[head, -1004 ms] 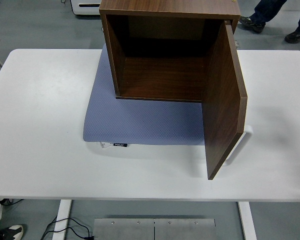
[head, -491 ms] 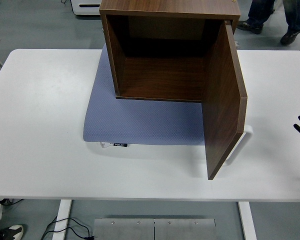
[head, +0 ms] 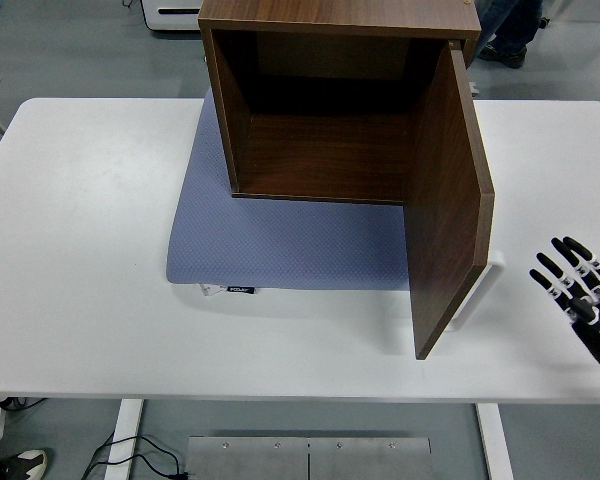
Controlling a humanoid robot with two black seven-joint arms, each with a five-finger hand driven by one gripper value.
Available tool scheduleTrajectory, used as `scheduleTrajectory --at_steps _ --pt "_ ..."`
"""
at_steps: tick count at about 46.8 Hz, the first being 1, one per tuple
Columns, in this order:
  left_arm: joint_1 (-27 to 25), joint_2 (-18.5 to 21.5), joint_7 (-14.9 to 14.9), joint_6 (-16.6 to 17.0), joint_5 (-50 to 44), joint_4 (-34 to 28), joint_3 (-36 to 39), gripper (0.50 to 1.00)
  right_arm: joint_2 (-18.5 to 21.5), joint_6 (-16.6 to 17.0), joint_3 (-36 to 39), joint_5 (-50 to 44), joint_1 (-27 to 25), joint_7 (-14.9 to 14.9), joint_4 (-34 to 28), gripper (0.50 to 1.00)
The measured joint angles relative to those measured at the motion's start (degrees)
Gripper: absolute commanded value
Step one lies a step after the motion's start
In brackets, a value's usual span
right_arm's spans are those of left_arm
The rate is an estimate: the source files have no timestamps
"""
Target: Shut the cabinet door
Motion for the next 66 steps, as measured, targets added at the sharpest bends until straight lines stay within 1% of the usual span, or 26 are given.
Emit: scheduleTrajectory --at_steps 6,31,47,66 --pt "0.01 0.0 0.0 0.0 0.0 0.0 -0.02 1.0 1.41 0.0 -1.27 -2.33 0.42 0.0 0.29 1.0" --pt "0.02 0.0 0.0 0.0 0.0 -0.01 0.0 1.0 3.5 0.0 -4.77 -4.09 3.52 0.0 0.32 1.0" --pt "0.02 0.0 -0.01 0.0 0.0 -0.01 0.0 1.0 6.55 0.0 -7.22 -6.06 5.22 0.09 0.32 1.0" --pt "0.02 0.0 -0.01 0.0 0.0 0.0 0.0 1.0 8.15 0.0 -9.82 -6.16 10.0 0.1 -0.47 1.0"
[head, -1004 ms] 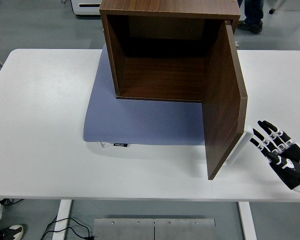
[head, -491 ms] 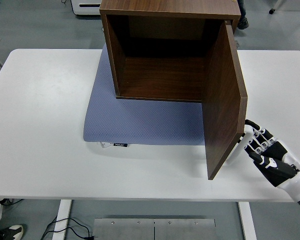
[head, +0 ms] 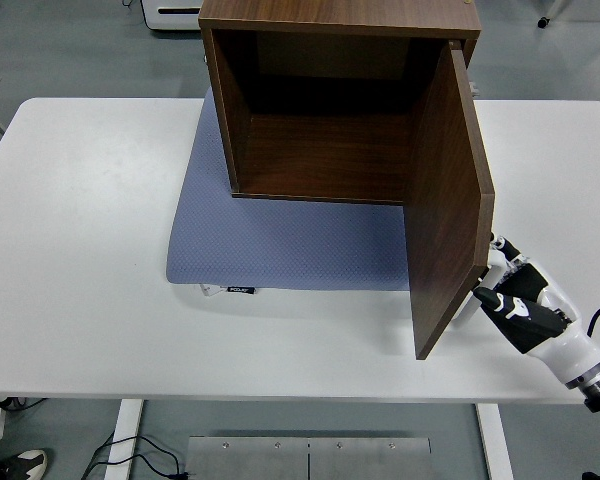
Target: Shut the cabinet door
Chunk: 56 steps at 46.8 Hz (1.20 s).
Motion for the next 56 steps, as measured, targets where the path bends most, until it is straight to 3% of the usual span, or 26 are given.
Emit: scheduleTrajectory --at_steps 27,56 --pt "-0.02 0.0 0.0 0.0 0.0 0.02 0.0 1.0 1.61 0.0 -6.03 -0.08 7.13 -0.11 -4.16 1.0" --pt "-0.01 0.0 0.02 0.0 0.0 0.0 0.0 1.0 6.24 0.0 -11.94 -0.16 15.57 -0.09 -10.96 1.0"
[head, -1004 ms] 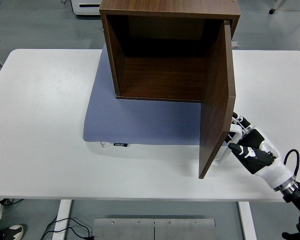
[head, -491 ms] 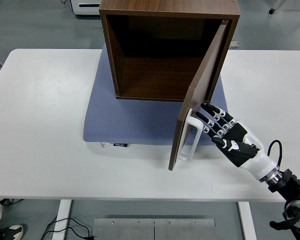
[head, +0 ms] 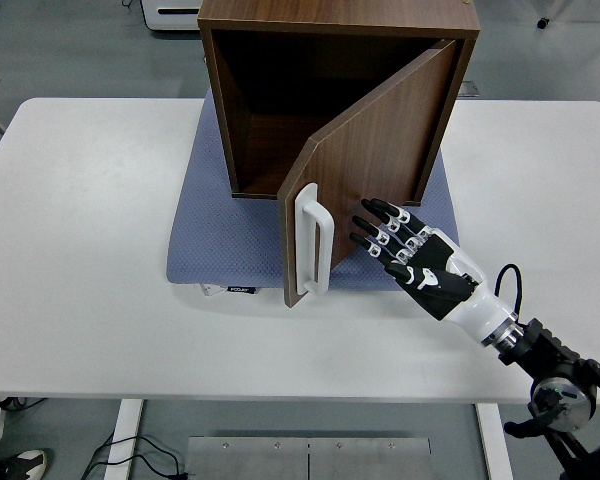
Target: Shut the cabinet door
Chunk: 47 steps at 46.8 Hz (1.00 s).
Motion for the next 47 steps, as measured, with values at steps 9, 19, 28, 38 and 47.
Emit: scheduleTrajectory --at_steps 9,19,28,38,47 --pt "-0.02 0.0 0.0 0.0 0.0 0.0 0.0 1.0 1.09 0.0 -1.69 -0.01 2.66 -0.04 -2.2 1.0" --pt "0.03 0.0 0.0 0.0 0.0 0.0 0.0 1.0 2.7 0.0 -3.2 0.06 5.87 -0.09 -4.88 1.0" --pt "0.0 0.0 -0.01 0.0 0.0 0.0 0.0 1.0 4.33 0.0 -3.95 0.08 8.5 -0.09 -7.1 1.0" --pt "0.0 0.0 0.0 0.0 0.0 0.0 -0.01 1.0 5.9 0.0 -5.1 0.11 11.87 -0.09 -10.14 1.0" --pt "-0.02 0.0 -0.01 0.0 0.0 0.0 0.0 1.0 6.63 0.0 -5.87 0.17 14.87 -0.09 -12.86 1.0"
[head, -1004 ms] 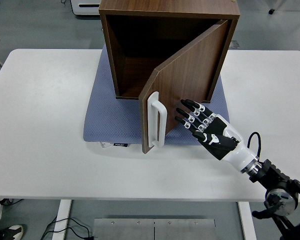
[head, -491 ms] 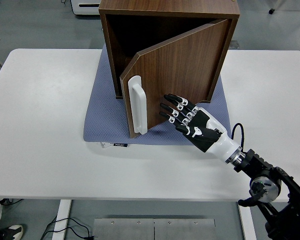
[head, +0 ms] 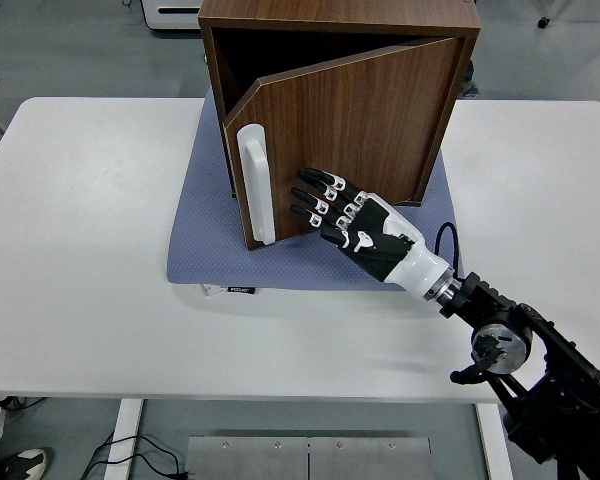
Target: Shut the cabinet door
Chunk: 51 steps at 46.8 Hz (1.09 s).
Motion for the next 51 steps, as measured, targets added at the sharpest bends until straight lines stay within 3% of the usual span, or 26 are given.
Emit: scheduleTrajectory --at_steps 51 --pt "0.05 0.0 -0.01 0.0 0.0 0.0 0.0 1.0 -0.01 -1.0 0.02 2.03 13.49 -0.18 -12.8 1.0"
